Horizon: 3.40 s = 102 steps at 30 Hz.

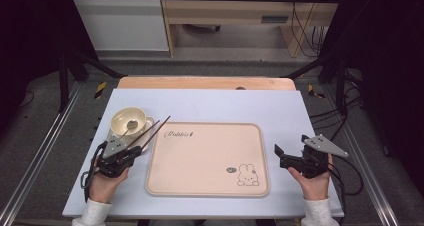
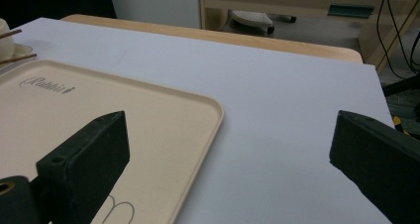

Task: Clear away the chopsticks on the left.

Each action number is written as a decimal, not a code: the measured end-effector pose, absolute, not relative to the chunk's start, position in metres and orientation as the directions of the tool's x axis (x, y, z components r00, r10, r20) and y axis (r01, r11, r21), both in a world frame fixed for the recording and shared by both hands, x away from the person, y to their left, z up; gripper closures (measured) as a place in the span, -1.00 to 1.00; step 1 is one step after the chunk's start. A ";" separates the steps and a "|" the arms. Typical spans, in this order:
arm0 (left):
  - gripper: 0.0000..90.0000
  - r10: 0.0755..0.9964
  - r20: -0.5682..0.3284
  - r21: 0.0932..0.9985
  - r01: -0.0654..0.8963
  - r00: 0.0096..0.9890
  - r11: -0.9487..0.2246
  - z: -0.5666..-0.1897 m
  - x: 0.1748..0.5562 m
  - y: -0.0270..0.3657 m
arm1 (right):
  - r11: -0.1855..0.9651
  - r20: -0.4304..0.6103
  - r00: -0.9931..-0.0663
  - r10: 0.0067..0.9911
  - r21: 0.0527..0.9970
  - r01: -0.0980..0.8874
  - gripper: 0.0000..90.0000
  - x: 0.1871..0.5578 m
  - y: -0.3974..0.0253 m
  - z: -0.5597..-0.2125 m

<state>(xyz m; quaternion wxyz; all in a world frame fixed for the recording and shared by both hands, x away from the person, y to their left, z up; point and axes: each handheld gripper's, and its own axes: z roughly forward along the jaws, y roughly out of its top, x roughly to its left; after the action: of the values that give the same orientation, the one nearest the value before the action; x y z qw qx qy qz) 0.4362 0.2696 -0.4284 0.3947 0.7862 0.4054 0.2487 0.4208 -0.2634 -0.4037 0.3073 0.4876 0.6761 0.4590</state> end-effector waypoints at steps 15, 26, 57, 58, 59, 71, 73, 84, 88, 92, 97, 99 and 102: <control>0.89 0.878 0.020 0.872 0.422 0.478 -0.250 -0.413 0.420 0.238 | 0.098 0.040 -0.337 0.941 0.919 0.383 -0.95 0.421 -0.263 -0.405; 0.89 0.920 -0.057 0.890 0.437 0.388 -0.129 -0.413 0.413 0.216 | 0.092 0.047 -0.344 0.938 0.921 0.377 -0.95 0.420 -0.262 -0.404; 0.89 0.975 -0.161 0.860 0.507 0.155 0.062 -0.460 0.416 0.197 | 0.111 0.034 -0.348 0.937 0.915 0.388 -0.95 0.421 -0.260 -0.407; 0.89 0.975 -0.164 0.857 0.511 0.151 0.065 -0.462 0.416 0.196 | 0.110 0.035 -0.348 0.937 0.915 0.387 -0.95 0.421 -0.260 -0.407; 0.89 0.976 -0.162 0.855 0.515 0.147 0.064 -0.463 0.417 0.195 | 0.110 0.034 -0.347 0.937 0.915 0.387 -0.95 0.421 -0.260 -0.407; 0.89 0.985 -0.136 0.823 0.566 0.108 0.052 -0.476 0.419 0.189 | 0.112 0.033 -0.347 0.937 0.915 0.388 -0.95 0.421 -0.260 -0.407; 0.89 0.985 -0.141 0.818 0.572 0.101 0.059 -0.478 0.420 0.189 | 0.112 0.034 -0.348 0.937 0.915 0.388 -0.95 0.421 -0.260 -0.407; 0.89 0.988 -0.126 0.789 0.613 0.085 0.048 -0.482 0.423 0.186 | 0.112 0.033 -0.347 0.937 0.914 0.389 -0.95 0.421 -0.260 -0.407; 0.89 0.990 -0.113 0.782 0.623 0.088 0.034 -0.484 0.424 0.186 | 0.109 0.034 -0.345 0.938 0.915 0.388 -0.95 0.421 -0.260 -0.407; 0.89 0.990 -0.116 0.781 0.624 0.085 0.038 -0.484 0.426 0.187 | 0.108 0.035 -0.345 0.938 0.916 0.386 -0.95 0.421 -0.261 -0.407; 0.88 0.991 -0.104 0.779 0.627 0.087 0.026 -0.483 0.426 0.186 | 0.112 0.033 -0.347 0.937 0.914 0.389 -0.95 0.421 -0.260 -0.407; 0.87 0.991 -0.103 0.779 0.627 0.090 0.024 -0.483 0.426 0.186 | 0.112 0.033 -0.348 0.937 0.915 0.389 -0.95 0.421 -0.259 -0.407; 0.83 0.991 -0.097 0.778 0.628 0.096 0.015 -0.483 0.427 0.185 | 0.111 0.034 -0.348 0.937 0.915 0.388 -0.95 0.421 -0.260 -0.407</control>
<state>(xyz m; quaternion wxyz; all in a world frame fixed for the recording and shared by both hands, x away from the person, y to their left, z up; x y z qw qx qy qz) 0.4267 0.1847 -0.4831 0.3501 0.6523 0.6205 0.2587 0.4211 -0.2598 -0.4070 0.3004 0.4855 0.6821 0.4570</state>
